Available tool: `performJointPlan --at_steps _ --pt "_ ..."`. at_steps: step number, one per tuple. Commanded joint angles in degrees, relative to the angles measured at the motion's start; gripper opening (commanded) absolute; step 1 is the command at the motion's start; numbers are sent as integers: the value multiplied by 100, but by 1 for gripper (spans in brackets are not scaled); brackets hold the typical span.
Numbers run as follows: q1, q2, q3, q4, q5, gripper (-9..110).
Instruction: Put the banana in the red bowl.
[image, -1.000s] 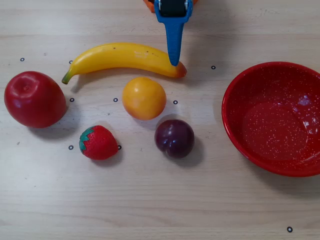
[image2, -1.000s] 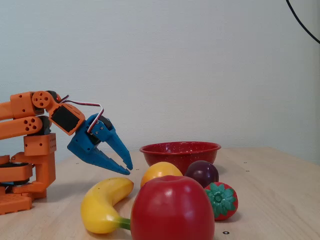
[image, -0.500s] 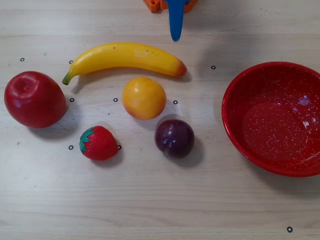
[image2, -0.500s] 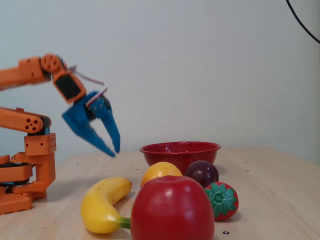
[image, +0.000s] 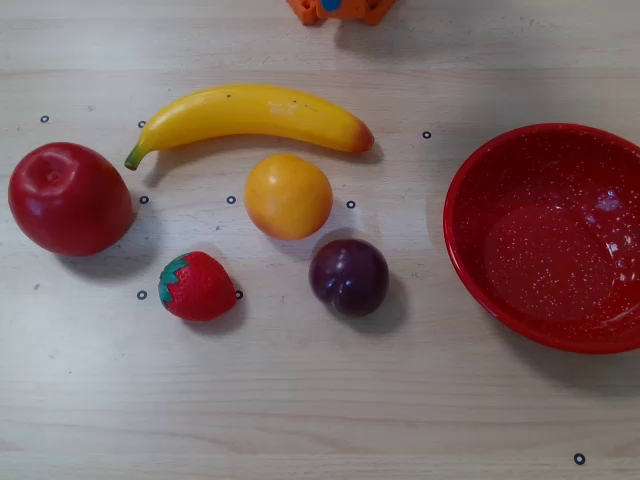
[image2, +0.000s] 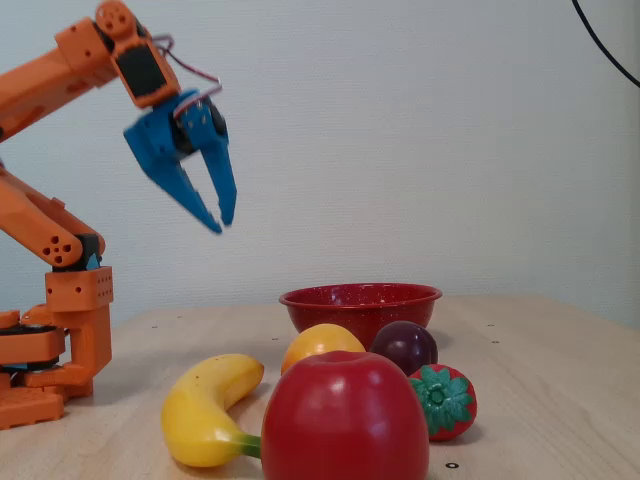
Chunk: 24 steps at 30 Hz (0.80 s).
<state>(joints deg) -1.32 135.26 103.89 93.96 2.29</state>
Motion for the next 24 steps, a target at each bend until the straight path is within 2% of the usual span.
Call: performJointPlan --at_steps 1,7,11,17,24 --pt "-246 -141 -677 176 369 0" --pt "-1011 -606 -1072 589 1143 0" --pt "-1600 -615 -765 615 1802 0" --pt "-2250 -615 -35 844 3718 0" --pt "-2689 -809 729 686 3894 0"
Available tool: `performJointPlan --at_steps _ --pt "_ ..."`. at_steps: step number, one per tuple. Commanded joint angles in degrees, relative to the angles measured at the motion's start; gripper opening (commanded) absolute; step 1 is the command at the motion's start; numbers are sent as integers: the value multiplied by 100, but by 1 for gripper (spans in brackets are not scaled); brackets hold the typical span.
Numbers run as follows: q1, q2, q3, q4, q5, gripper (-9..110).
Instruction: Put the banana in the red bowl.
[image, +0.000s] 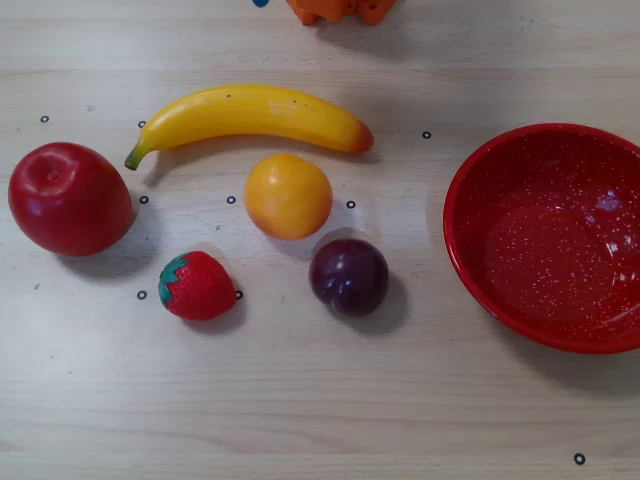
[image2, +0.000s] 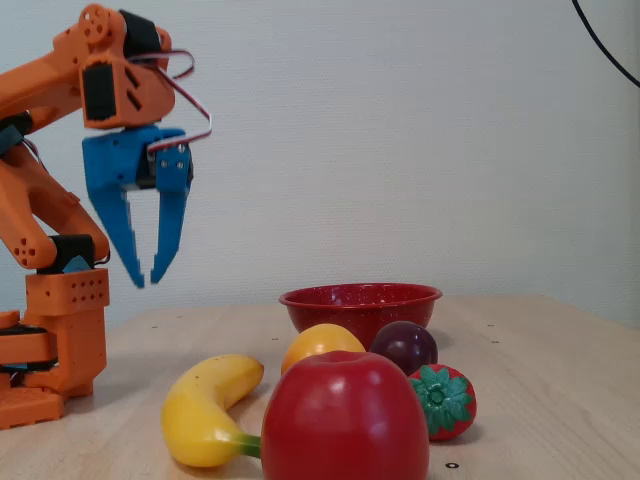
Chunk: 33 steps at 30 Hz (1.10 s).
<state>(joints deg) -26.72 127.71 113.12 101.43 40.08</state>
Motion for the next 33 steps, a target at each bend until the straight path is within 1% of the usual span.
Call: performJointPlan --at_steps 1,6,11,13,15,17,24,28,33 --pt "-176 -105 -114 -88 70 0" --pt "-202 -325 149 -404 -246 0" --pt "-237 -466 281 -1169 -606 1" --pt "-264 -545 325 -1318 -563 6" --pt "-325 -624 413 -1345 -466 19" --pt "-413 -694 466 -1362 -343 27" --pt "-668 -835 589 -1345 -185 45" --pt "-773 -914 756 -1354 -114 52" --pt "-791 -1020 1072 -1521 -123 54"
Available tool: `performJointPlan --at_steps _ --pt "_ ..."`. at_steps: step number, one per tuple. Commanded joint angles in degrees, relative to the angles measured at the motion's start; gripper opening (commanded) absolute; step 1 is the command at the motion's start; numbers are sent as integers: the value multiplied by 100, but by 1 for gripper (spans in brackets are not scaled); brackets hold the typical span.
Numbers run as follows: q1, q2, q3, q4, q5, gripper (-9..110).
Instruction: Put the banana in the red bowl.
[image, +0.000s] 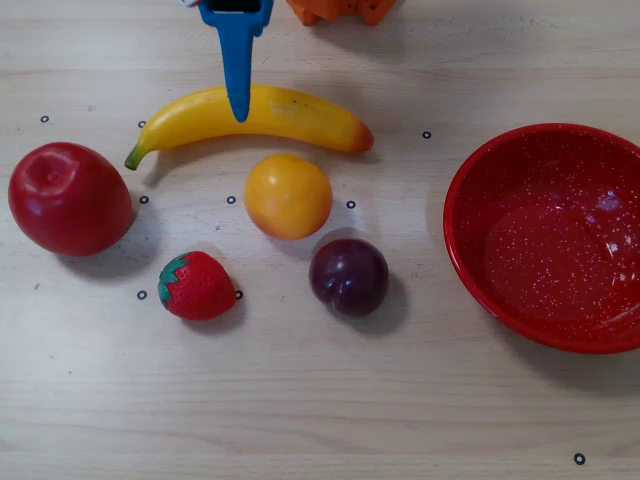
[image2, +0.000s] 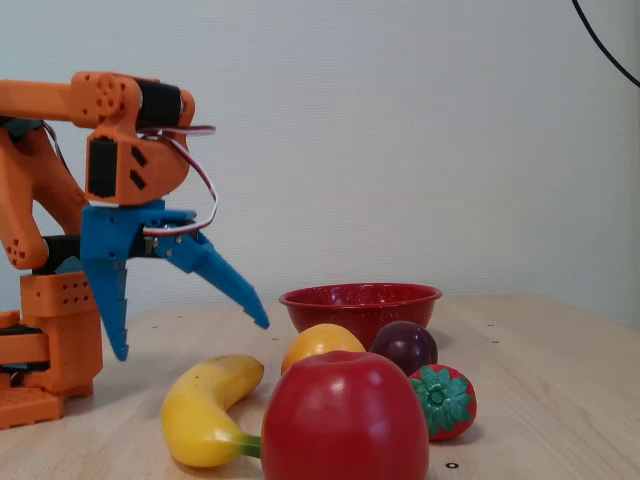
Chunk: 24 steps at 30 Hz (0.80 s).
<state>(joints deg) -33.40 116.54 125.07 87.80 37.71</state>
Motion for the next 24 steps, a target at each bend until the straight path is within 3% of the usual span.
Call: performJointPlan --at_steps 1,24 --pt "-114 88 -53 -255 114 54" --pt "211 -756 633 -1749 -70 60"
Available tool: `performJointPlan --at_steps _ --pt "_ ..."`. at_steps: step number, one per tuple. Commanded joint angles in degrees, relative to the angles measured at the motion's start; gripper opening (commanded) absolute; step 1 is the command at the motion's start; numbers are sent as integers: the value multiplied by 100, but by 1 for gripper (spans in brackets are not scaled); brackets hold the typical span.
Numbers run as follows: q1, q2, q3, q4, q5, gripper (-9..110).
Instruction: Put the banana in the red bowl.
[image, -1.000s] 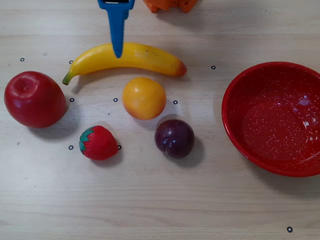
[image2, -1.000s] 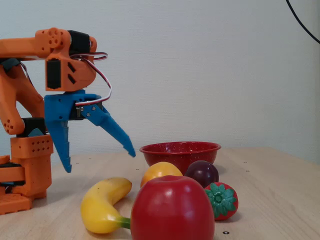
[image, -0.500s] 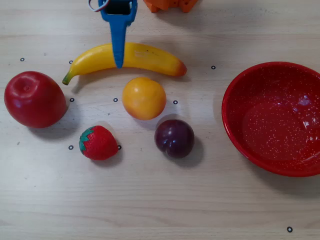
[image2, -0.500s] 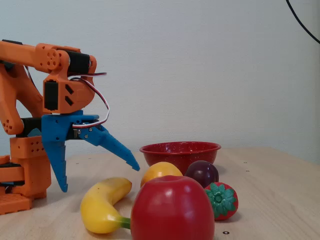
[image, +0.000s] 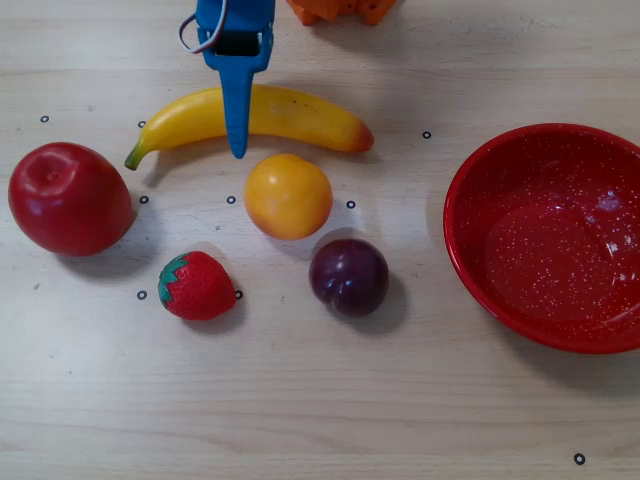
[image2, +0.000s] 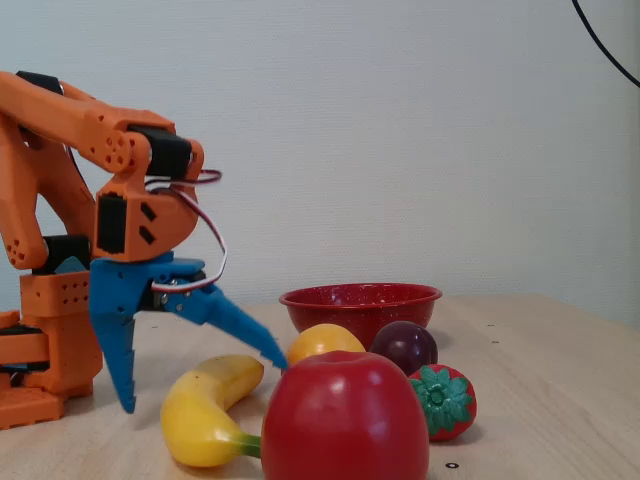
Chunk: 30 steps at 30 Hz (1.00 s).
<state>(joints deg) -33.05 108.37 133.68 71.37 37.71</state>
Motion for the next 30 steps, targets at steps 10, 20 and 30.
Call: performJointPlan --at_steps 10,20,30 --pt "369 -193 26 -510 -202 60" --pt "360 -431 9 -853 -185 60" --pt "413 -527 -26 -835 -211 54"
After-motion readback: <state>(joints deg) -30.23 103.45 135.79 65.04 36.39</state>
